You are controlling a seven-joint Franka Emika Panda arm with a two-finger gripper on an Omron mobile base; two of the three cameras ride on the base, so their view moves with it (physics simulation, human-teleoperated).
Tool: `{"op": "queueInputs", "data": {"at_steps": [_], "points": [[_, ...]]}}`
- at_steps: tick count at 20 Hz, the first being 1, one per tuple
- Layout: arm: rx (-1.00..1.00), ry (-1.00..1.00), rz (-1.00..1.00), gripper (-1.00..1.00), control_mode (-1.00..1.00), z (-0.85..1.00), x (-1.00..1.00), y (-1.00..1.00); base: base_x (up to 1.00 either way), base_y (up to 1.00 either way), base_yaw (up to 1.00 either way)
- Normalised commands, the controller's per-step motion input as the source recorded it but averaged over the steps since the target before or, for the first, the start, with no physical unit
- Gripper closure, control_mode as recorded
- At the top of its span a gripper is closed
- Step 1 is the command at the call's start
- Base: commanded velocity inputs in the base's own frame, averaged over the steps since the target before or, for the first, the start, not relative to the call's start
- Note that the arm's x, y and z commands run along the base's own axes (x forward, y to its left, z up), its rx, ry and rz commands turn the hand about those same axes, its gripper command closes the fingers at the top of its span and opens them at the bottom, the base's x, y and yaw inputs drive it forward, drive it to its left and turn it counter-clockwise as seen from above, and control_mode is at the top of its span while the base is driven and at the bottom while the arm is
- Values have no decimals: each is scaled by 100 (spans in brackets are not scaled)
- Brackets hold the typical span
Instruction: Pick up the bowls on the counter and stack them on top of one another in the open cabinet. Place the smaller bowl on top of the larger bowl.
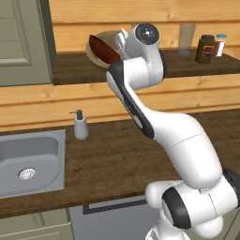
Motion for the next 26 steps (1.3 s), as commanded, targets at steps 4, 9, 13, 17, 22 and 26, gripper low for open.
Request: {"op": "queueInputs", "data": {"at_steps": [4,9,13,17,22,26], "points": [[0,0,-8,100,-100,0,100,9,0,0,0],[0,3,-5,-100,-100,-9,100,5,0,0,0],[0,0,-3,-100,-100,-20,73,2,0,0,0],[0,0,-1,-100,-100,-4,-56,-17,0,0,0],[5,-5,-5,-100,-100,-18,-100,-55,0,0,0],[8,-11,-10,-100,-100,-36,-100,-75,0,0,0]]}}
